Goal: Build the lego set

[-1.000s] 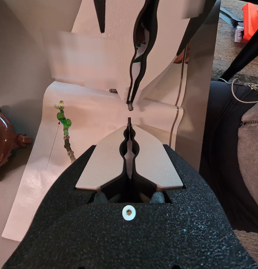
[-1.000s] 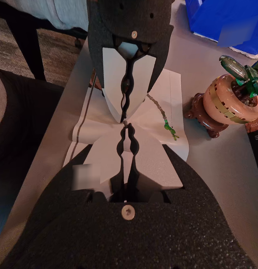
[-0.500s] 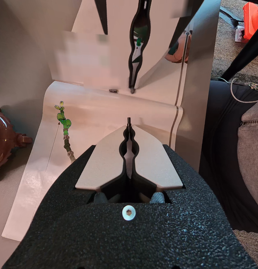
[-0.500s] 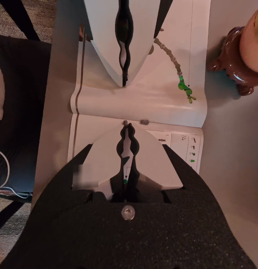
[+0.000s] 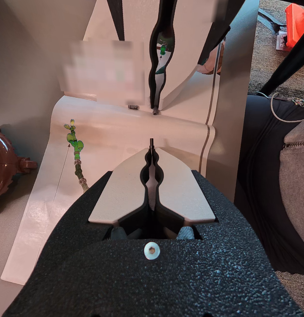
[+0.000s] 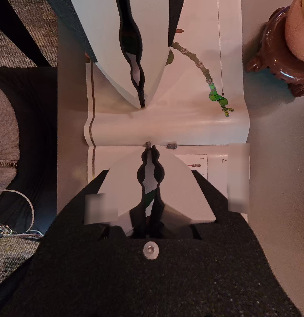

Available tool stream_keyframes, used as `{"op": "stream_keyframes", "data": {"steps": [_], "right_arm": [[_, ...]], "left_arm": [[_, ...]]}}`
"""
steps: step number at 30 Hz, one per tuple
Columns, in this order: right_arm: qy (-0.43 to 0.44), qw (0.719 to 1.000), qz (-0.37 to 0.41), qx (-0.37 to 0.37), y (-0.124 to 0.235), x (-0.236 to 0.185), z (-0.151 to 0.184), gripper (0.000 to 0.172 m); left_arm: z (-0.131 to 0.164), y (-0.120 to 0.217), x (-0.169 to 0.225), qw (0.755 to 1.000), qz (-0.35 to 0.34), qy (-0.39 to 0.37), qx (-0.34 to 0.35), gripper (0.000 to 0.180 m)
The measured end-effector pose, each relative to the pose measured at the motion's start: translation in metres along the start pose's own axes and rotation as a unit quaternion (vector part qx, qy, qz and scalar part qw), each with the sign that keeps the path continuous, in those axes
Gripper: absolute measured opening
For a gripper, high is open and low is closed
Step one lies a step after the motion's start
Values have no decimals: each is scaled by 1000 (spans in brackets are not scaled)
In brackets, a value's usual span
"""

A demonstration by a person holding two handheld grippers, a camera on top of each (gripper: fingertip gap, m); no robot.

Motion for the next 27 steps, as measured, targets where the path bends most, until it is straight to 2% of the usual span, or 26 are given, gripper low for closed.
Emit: {"op": "stream_keyframes", "data": {"steps": [19,23,27], "right_arm": [[-38,999,-17,-20,4,0,2,5],[-41,999,-30,-12,4,-2,2,12],[-37,999,-33,6,4,0,3,12]], "left_arm": [[0,-1,0,1000,-1,-2,0,0],[0,0,0,1000,0,-1,0,0],[0,0,1,1000,-1,-2,-1,0]]}}
Point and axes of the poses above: each gripper's, where its closed fingertips meet, y back along the fingers, z out of its underside, x = y × z across the jaws, the point moved 5 cm from there along y, back along the fingers, and after that the axes turned 13 degrees about z, right-handed, at the moved point
